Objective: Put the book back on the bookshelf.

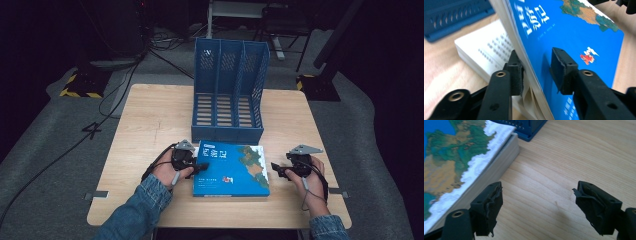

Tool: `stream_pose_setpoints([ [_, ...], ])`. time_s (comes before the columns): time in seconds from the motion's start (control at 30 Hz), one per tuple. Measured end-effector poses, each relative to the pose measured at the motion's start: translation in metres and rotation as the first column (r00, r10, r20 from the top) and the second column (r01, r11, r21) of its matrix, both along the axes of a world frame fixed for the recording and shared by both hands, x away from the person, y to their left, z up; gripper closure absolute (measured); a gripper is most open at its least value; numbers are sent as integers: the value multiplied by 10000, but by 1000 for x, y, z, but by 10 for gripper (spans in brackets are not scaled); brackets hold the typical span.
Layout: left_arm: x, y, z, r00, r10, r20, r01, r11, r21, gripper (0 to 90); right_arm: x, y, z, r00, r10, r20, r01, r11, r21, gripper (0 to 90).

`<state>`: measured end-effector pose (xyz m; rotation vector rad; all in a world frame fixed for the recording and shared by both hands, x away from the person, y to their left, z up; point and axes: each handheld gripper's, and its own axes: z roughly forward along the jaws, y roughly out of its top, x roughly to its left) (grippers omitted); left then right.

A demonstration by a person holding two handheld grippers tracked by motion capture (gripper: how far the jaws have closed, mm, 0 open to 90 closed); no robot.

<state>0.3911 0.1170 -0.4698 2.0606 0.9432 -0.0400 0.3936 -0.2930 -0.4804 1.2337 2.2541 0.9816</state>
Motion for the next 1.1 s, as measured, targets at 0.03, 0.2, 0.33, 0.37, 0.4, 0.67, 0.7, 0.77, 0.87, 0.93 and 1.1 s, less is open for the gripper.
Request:
stream_pose_setpoints([
  [0.03, 0, 1, 1, 10000, 4, -83, -4, 10000, -25, 669, -1, 1, 2, 10000, 51, 37, -51, 10000, -10, 223],
  [0.2, 0, 2, 4, 9997, -38, -260, 33, 9999, -166, 754, -6, 7, 10, 9994, 240, 233, -241, 9997, 32, 222],
  [0.33, -1, 3, 9, 9993, -160, -336, 143, 9987, -481, 806, -11, 16, 16, 9985, 473, 280, -474, 9989, 30, 222],
  [0.37, -2, 2, 10, 9994, -199, -276, 186, 9987, -473, 811, -12, 20, 18, 9979, 572, 302, -574, 9983, 63, 222],
  [0.4, -3, 2, 12, 9995, -232, -207, 222, 9987, -467, 814, -14, 23, 20, 9974, 653, 301, -655, 9978, 41, 223],
  [0.67, -8, -4, 34, 9987, -380, -329, 362, 9978, -547, 822, -31, 55, 36, 9813, 1792, 701, -1815, 9830, 280, 227],
  [0.7, -8, -5, 37, 9984, -409, -379, 389, 9978, -530, 822, -34, 59, 38, 9777, 1954, 770, -1981, 9798, 292, 227],
  [0.77, -7, -7, 42, 9982, -392, -458, 365, 9977, -570, 823, -40, 67, 43, 9679, 2316, 980, -2358, 9713, 330, 223],
  [0.87, -5, -9, 50, 9979, -388, -512, 353, 9972, -661, 823, -46, 78, 48, 9562, 2675, 1185, -2719, 9621, 221, 212],
  [0.93, -4, -11, 55, 9979, -390, -521, 356, 9972, -654, 824, -48, 84, 50, 9489, 2869, 1311, -2920, 9562, 206, 205],
  [1.1, -1, -17, 68, 9971, -440, -621, 413, 9982, -445, 824, -51, 100, 50, 9329, 3221, 1609, -3300, 9437, 246, 172],
])
